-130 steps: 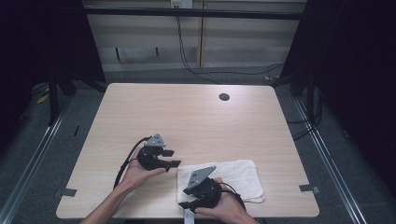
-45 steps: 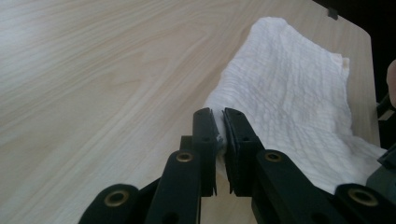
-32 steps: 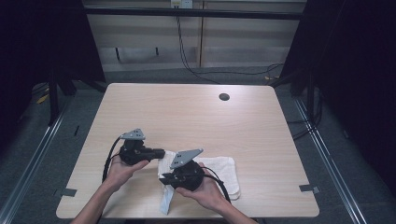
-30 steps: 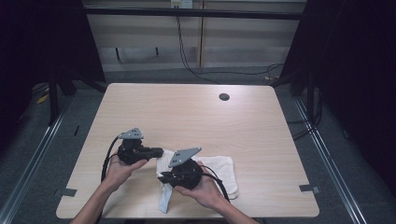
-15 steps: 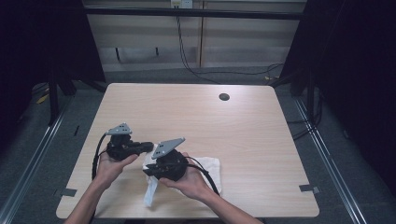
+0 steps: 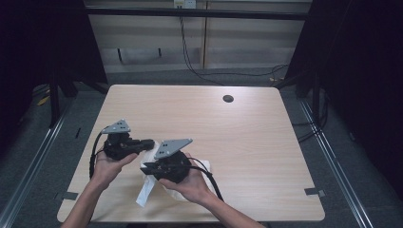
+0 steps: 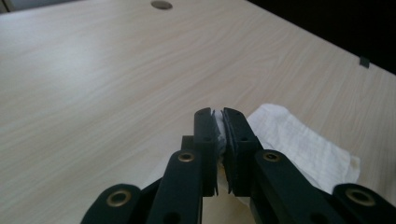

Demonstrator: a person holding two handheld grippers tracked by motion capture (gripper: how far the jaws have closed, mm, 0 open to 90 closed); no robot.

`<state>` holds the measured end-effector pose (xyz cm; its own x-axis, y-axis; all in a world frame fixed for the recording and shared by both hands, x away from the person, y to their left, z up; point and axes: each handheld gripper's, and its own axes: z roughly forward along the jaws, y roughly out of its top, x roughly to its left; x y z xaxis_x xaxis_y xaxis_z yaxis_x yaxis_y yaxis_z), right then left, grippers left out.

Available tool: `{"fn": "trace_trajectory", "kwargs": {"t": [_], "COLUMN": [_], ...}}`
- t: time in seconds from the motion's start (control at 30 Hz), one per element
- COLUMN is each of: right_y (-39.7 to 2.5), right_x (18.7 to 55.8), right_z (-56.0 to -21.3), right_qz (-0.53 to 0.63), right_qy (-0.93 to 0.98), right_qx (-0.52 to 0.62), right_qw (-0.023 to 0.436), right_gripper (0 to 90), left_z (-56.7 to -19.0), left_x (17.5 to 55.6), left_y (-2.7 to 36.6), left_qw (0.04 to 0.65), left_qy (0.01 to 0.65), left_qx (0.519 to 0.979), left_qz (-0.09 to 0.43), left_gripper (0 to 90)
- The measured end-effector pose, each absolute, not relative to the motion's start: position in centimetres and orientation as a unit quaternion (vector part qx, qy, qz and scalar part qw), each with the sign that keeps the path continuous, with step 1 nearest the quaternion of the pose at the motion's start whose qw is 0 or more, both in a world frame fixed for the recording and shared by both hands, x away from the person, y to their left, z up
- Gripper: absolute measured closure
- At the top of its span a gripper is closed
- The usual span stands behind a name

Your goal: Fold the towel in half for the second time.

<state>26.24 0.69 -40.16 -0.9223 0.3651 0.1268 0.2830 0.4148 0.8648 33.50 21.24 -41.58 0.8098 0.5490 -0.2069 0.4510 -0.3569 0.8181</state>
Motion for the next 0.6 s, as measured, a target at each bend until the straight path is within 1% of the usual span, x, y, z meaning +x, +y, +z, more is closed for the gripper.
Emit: {"fn": "trace_trajectory", "kwargs": {"t": [0.17,0.33,0.47,0.6], "right_y": [-0.7,-2.2,-3.5,-4.9], "right_x": [25.6,25.2,24.8,24.7], "right_z": [-40.5,-39.9,-40.1,-41.4], "right_qz": [0.511,0.513,0.514,0.512], "right_qy": [0.834,0.83,0.826,0.823], "right_qx": [0.202,0.208,0.221,0.239], "right_qw": [0.049,0.061,0.071,0.056], "right_gripper": [83.8,83.7,83.7,83.7], "left_z": [-41.4,-41.0,-41.8,-42.8], "left_x": [33.5,33.6,34.0,34.1], "left_y": [19.8,18.0,16.3,14.7], "left_qw": [0.474,0.478,0.471,0.453], "left_qy": [0.293,0.279,0.273,0.269], "left_qx": [0.829,0.832,0.839,0.85], "left_qz": [0.048,0.041,0.025,0.022], "left_gripper": [84.9,84.9,84.9,84.9]}}
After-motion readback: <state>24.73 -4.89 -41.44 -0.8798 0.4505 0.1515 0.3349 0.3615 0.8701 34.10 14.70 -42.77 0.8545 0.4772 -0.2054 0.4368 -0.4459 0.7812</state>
